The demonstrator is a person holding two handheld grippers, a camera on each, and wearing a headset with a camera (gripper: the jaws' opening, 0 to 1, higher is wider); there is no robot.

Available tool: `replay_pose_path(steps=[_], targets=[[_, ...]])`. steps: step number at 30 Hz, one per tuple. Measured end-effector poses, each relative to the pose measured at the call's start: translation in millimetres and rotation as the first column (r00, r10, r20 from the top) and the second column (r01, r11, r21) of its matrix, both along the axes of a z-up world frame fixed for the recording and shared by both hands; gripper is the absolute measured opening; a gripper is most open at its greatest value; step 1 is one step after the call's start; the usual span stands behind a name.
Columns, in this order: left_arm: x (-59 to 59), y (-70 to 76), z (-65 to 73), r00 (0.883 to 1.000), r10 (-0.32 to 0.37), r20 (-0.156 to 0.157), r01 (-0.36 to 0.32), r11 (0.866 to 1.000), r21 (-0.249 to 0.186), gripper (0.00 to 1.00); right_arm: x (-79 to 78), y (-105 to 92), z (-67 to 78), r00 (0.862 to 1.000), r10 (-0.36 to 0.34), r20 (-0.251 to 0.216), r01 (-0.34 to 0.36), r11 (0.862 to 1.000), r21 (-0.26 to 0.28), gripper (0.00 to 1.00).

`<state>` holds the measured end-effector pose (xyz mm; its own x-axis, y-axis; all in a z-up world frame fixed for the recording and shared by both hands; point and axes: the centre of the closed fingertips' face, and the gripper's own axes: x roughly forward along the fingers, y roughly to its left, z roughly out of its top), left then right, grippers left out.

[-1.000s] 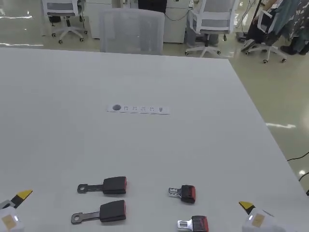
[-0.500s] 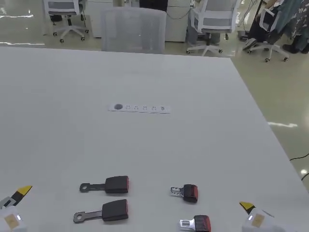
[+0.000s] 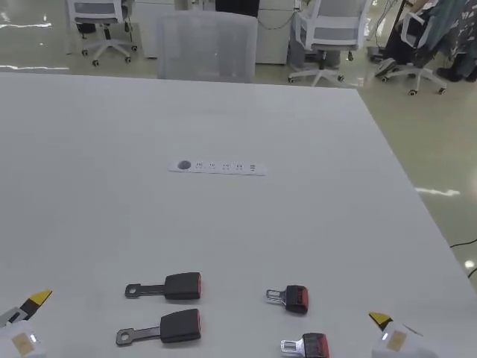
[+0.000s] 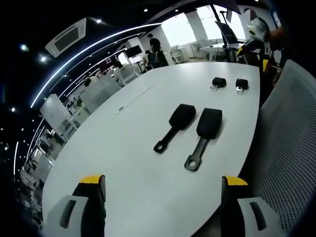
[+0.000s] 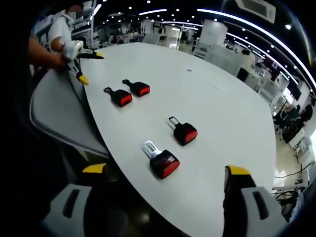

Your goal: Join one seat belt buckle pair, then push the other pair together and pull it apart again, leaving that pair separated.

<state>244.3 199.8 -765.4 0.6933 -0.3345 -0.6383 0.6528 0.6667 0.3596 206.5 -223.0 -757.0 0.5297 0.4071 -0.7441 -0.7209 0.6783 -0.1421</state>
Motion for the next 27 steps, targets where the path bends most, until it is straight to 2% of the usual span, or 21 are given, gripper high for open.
replay_pose_path(steps=[11,15,21,24,25,26,27], targets=[[-0.9,0.3,-0.8,1.0,-0.002,-0.007,0.002,1.0,0.001,0.97,-5.1,1.0,-1.6,1.0,0.014,-0.003,-0.014,1.0,-0.02,0.98],[-3.5,-0.8,-1.8,1.0,-0.006,-0.025,0.006,1.0,0.003,0.93,-8.5,1.0,-3.3,0.999,0.034,-0.023,-0.035,0.998,-0.043,0.9],[-9.7,0.7,-12.4,0.997,-0.038,-0.065,0.042,0.997,0.063,0.88,-3.9,1.8,-1.8,0.999,0.04,-0.017,-0.041,0.998,-0.045,0.86],[-10.3,2.8,-14.4,0.996,-0.053,-0.069,0.059,0.994,0.091,0.86,-3.0,3.4,-2.1,0.999,0.046,-0.014,-0.046,0.998,-0.037,0.82],[-10.7,4.1,-15.1,0.995,-0.072,-0.068,0.08,0.99,0.119,0.85,-3.2,4.2,-2.9,0.999,0.049,-0.018,-0.049,0.998,-0.033,0.81],[-11.9,8.2,-17.4,0.992,-0.097,-0.075,0.109,0.979,0.172,0.84,-3.4,5.0,-3.1,0.998,0.05,-0.022,-0.051,0.998,-0.025,0.8],[-12.9,10.5,-19.0,0.991,-0.106,-0.081,0.121,0.972,0.2,0.82,-3.5,6.1,-3.3,0.998,0.051,-0.026,-0.052,0.999,-0.016,0.79]])
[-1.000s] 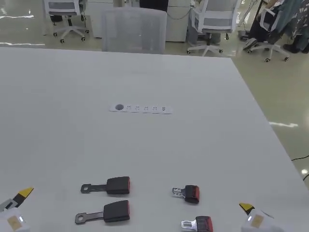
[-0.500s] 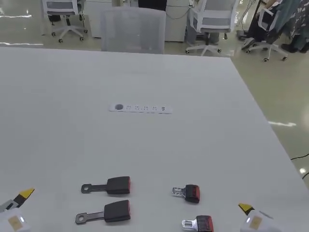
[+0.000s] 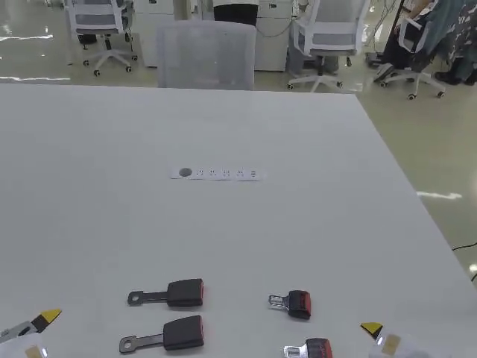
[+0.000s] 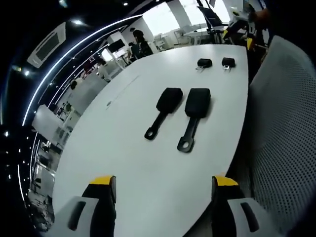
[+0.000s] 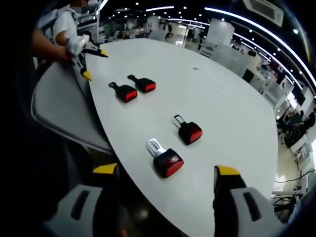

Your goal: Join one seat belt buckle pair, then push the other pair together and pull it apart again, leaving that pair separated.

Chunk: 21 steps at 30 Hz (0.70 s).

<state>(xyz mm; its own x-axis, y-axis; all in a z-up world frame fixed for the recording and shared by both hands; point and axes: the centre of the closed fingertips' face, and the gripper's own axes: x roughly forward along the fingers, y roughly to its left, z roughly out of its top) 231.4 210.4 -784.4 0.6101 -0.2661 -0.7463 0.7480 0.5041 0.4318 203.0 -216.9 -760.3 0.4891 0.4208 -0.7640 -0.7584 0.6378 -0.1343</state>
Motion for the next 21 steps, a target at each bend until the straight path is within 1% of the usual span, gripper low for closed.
replay_pose_path(steps=[1,2,3,4,5,8,10,11,15,16,17,18,20,21], targets=[[-3.1,7.7,-5.6,0.999,-0.033,-0.017,0.035,0.995,0.093,0.8,0.3,0.3,0.0,1.0,0.002,0.0,-0.002,1.0,0.002,0.79],[-4.5,11.1,-9.1,0.998,-0.05,-0.027,0.053,0.99,0.132,0.78,0.0,0.8,-0.2,1.0,0.009,-0.001,-0.009,1.0,0.002,0.77],[-5.0,10.6,-10.1,0.998,-0.056,-0.034,0.06,0.989,0.136,0.77,-0.9,0.9,-1.0,1.0,0.024,-0.006,-0.024,1.0,-0.003,0.74],[-3.7,8.8,-9.4,0.998,-0.051,-0.029,0.054,0.992,0.115,0.76,-1.3,1.1,-1.5,0.999,0.031,-0.01,-0.031,1.0,-0.004,0.73],[-2.6,7.4,-8.6,0.998,-0.055,-0.033,0.058,0.992,0.113,0.76,-1.6,1.5,-2.1,0.999,0.041,-0.015,-0.041,0.999,-0.003,0.72],[-2.0,2.3,-8.5,0.996,-0.08,-0.049,0.085,0.988,0.127,0.73,-0.6,0.8,-2.5,0.998,0.062,-0.016,-0.062,0.998,-0.003,0.67],[0.1,-2.6,-9.6,0.994,-0.093,-0.064,0.101,0.987,0.127,0.72,0.3,1.2,-1.9,0.997,0.079,-0.012,-0.079,0.997,-0.005,0.65],[1.4,-5.3,-9.5,0.993,-0.099,-0.068,0.107,0.986,0.125,0.71,1.2,1.4,-1.8,0.996,0.084,-0.018,-0.084,0.997,0.002,0.64],[10.3,-23.1,-7.6,0.988,-0.127,-0.088,0.136,0.985,0.104,0.65,5.1,4.4,-1.9,0.993,0.118,-0.025,-0.118,0.993,-0.002,0.59],[13.4,-28.4,-6.8,0.986,-0.135,-0.093,0.144,0.984,0.103,0.65,5.3,6.3,-2.4,0.991,0.133,-0.034,-0.133,0.991,0.003,0.55],[15.6,-31.9,-6.9,0.985,-0.14,-0.099,0.15,0.983,0.102,0.65,7.3,6.5,-2.7,0.991,0.132,-0.033,-0.132,0.991,-0.001,0.55],[18.1,-37.2,-7.9,0.983,-0.15,-0.11,0.161,0.982,0.096,0.64,8.4,8.1,-3.3,0.988,0.154,-0.031,-0.154,0.988,-0.007,0.55],[22.1,-45.1,-7.1,0.981,-0.159,-0.114,0.169,0.982,0.087,0.63,9.2,10.6,-4.8,0.984,0.176,-0.036,-0.177,0.984,-0.011,0.54],[22.7,-56.0,-6.9,0.977,-0.169,-0.128,0.176,0.983,0.045,0.63,10.7,11.3,-6.9,0.982,0.188,-0.036,-0.189,0.982,-0.018,0.54]])
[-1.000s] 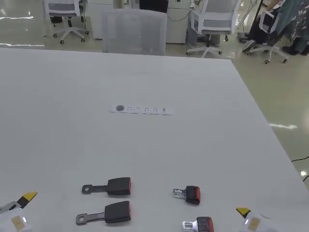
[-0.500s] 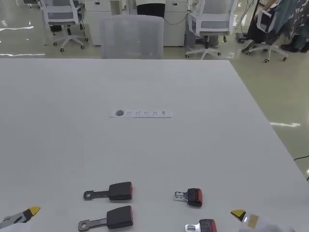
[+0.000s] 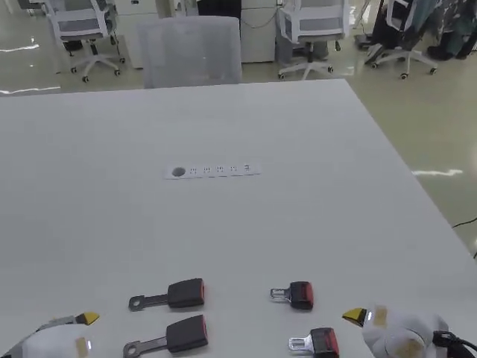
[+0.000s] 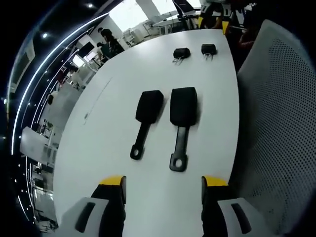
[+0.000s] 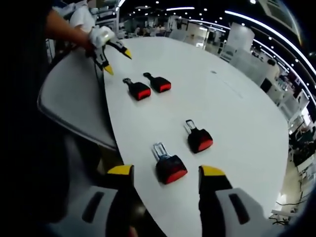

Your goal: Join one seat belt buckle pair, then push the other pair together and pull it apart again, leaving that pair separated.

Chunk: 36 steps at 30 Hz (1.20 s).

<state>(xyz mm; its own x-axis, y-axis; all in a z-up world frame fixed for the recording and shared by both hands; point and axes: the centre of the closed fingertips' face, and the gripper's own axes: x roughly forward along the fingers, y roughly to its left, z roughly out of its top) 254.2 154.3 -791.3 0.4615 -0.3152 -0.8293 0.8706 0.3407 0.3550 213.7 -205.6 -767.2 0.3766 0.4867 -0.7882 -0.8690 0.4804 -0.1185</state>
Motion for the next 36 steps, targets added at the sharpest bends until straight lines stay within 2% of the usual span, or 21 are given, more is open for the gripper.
replay_pose_path(steps=[1,4,7,10,11,12,18,21,23,25,28,29,32,36], targets=[[-0.9,-8.1,-0.7,1.0,-0.008,-0.022,0.008,1.0,-0.028,0.63,0.7,0.5,-1.9,1.0,0.01,-0.001,-0.01,1.0,-0.006,0.54],[2.2,-21.9,-4.5,0.998,-0.034,-0.057,0.033,0.999,-0.021,0.58,1.2,2.5,-7.8,0.999,0.047,-0.008,-0.047,0.999,-0.025,0.52],[2.8,-36.6,-6.7,0.995,-0.057,-0.076,0.056,0.998,-0.024,0.55,4.2,4.1,-12.6,0.998,0.062,-0.017,-0.062,0.997,-0.036,0.5],[3.0,-54.3,-9.7,0.991,-0.071,-0.114,0.067,0.997,-0.043,0.55,3.7,8.8,-16.9,0.993,0.106,-0.049,-0.108,0.993,-0.037,0.46],[2.5,-59.8,-10.4,0.989,-0.073,-0.127,0.066,0.996,-0.056,0.54,5.4,9.6,-17.1,0.992,0.117,-0.046,-0.119,0.992,-0.041,0.45],[3.8,-64.9,-11.1,0.988,-0.076,-0.133,0.068,0.996,-0.059,0.54,6.9,11.1,-18.0,0.989,0.141,-0.045,-0.143,0.989,-0.046,0.44],[10.2,-86.9,-17.5,0.984,-0.071,-0.166,0.06,0.996,-0.071,0.53,12.2,8.0,-28.6,0.979,0.189,-0.081,-0.195,0.978,-0.074,0.37],[10.9,-97.2,-22.2,0.978,-0.072,-0.198,0.058,0.995,-0.075,0.51,15.0,4.8,-36.8,0.974,0.206,-0.09,-0.214,0.973,-0.09,0.38],[9.7,-99.6,-26.2,0.973,-0.088,-0.215,0.078,0.995,-0.053,0.48,14.8,2.5,-42.4,0.97,0.219,-0.108,-0.229,0.969,-0.097,0.38],[7.7,-100.0,-31.1,0.965,-0.14,-0.223,0.142,0.99,-0.008,0.46,15.4,0.9,-44.7,0.966,0.234,-0.112,-0.245,0.964,-0.104,0.38],[2.9,-105.1,-36.8,0.952,-0.159,-0.261,0.16,0.987,-0.017,0.43,18.0,-2.3,-49.0,0.962,0.248,-0.116,-0.261,0.959,-0.111,0.38],[4.8,-104.9,-38.6,0.953,-0.153,-0.26,0.155,0.988,-0.009,0.42,18.3,-3.6,-51.2,0.959,0.255,-0.123,-0.269,0.956,-0.115,0.38],[7.0,-105.5,-42.1,0.948,-0.144,-0.285,0.148,0.989,-0.008,0.42,18.4,-5.5,-55.4,0.953,0.271,-0.136,-0.287,0.95,-0.119,0.37],[8.9,-107.1,-42.3,0.944,-0.147,-0.296,0.155,0.988,0.001,0.39,19.8,-7.6,-58.9,0.947,0.286,-0.145,-0.304,0.944,-0.126,0.37]])
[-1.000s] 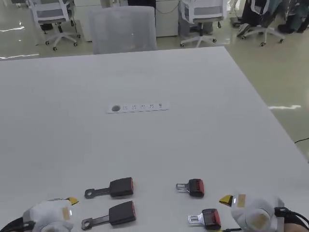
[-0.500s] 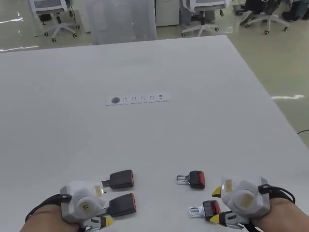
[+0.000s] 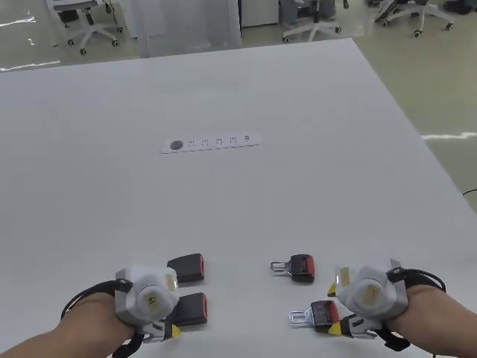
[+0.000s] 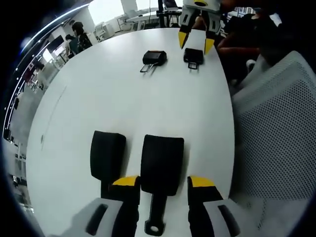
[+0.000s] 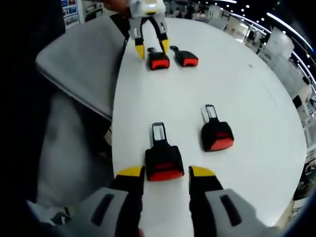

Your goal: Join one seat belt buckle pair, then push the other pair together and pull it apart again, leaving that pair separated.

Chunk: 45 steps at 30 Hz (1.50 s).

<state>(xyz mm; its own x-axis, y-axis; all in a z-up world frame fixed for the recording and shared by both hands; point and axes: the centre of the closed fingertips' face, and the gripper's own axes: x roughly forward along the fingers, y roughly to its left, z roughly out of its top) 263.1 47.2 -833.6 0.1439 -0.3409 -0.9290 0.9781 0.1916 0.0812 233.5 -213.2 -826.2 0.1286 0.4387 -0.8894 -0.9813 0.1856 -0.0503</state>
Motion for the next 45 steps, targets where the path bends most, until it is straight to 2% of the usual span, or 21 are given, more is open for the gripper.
replay_pose_path(steps=[8,13,21,26,32,38,45], targets=[[1.3,-3.2,-4.0,0.999,-0.043,-0.013,0.043,0.999,0.029,0.36,0.0,1.6,-7.3,0.999,0.04,-0.026,-0.04,0.999,-0.007,0.34],[1.5,0.8,-9.7,0.997,-0.08,0.006,0.079,0.993,0.085,0.34,-0.8,1.3,-13.4,0.998,0.049,-0.036,-0.05,0.999,-0.017,0.33],[0.5,-0.1,-8.3,0.995,-0.103,0.004,0.103,0.991,0.091,0.33,-1.2,5.4,-13.5,0.997,0.07,-0.034,-0.07,0.997,-0.01,0.33],[0.4,0.1,-8.5,0.994,-0.106,0.002,0.106,0.991,0.083,0.33,1.7,9.0,-13.7,0.997,0.058,-0.045,-0.058,0.998,-0.003,0.33],[1.0,0.6,-9.0,0.995,-0.105,-0.006,0.105,0.991,0.087,0.33,0.4,21.4,-13.1,0.996,0.076,-0.037,-0.076,0.997,-0.007,0.33],[1.1,1.3,-9.9,0.996,-0.088,-0.021,0.09,0.991,0.101,0.33,1.0,38.9,-13.2,0.997,0.076,-0.031,-0.076,0.997,0.007,0.33],[1.2,1.7,-11.6,0.996,-0.071,-0.057,0.077,0.991,0.112,0.33,1.4,54.5,-13.4,0.996,0.081,-0.029,-0.08,0.997,0.021,0.33]])
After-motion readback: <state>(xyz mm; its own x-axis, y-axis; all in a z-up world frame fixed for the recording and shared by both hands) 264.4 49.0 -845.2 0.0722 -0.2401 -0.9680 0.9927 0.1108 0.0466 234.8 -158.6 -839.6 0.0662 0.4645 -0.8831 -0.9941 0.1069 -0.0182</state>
